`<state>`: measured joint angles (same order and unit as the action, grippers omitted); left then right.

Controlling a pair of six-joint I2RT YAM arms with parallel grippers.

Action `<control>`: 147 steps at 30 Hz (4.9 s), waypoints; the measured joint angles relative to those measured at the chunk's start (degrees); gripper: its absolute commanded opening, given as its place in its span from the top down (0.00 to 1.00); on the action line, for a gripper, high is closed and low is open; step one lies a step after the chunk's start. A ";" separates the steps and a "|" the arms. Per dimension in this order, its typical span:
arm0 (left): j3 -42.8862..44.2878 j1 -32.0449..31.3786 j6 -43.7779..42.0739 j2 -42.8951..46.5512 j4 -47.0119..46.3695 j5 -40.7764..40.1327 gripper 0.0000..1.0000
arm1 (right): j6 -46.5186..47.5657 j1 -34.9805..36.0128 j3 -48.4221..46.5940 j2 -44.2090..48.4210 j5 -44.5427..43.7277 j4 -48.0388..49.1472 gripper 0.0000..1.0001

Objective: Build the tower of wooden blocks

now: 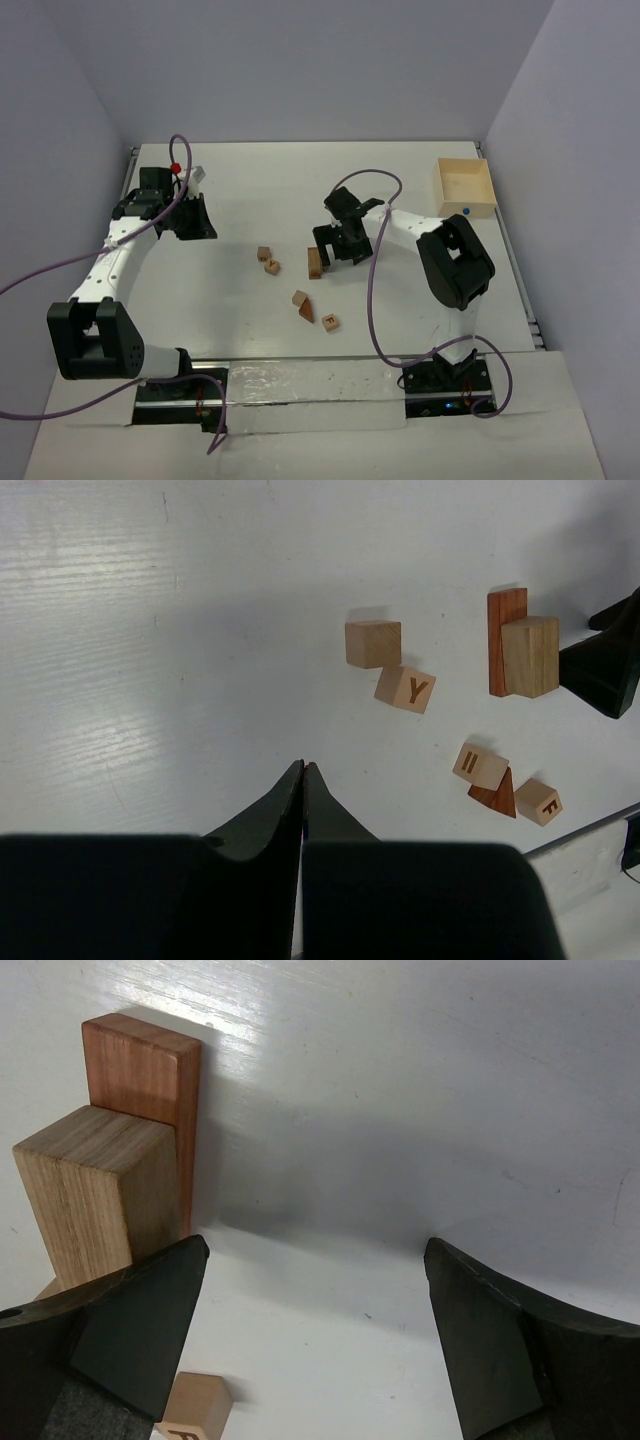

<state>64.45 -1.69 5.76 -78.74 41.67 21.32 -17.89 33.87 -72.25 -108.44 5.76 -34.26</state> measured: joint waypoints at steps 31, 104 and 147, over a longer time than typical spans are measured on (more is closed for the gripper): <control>0.00 0.00 0.00 -0.61 0.00 -0.02 0.93 | 0.37 0.38 0.00 0.09 1.25 -0.03 0.00; -8.72 0.68 -10.04 23.28 0.79 5.37 0.64 | 38.49 -6.20 23.29 49.27 -12.43 3.25 0.00; 18.06 -16.95 -92.63 -29.14 16.49 9.91 0.52 | 39.31 -19.96 -22.13 12.64 -10.44 -33.69 0.00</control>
<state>82.51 -18.64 -86.87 -107.87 58.16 31.24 21.42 13.90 -94.38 -95.80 -4.68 -67.95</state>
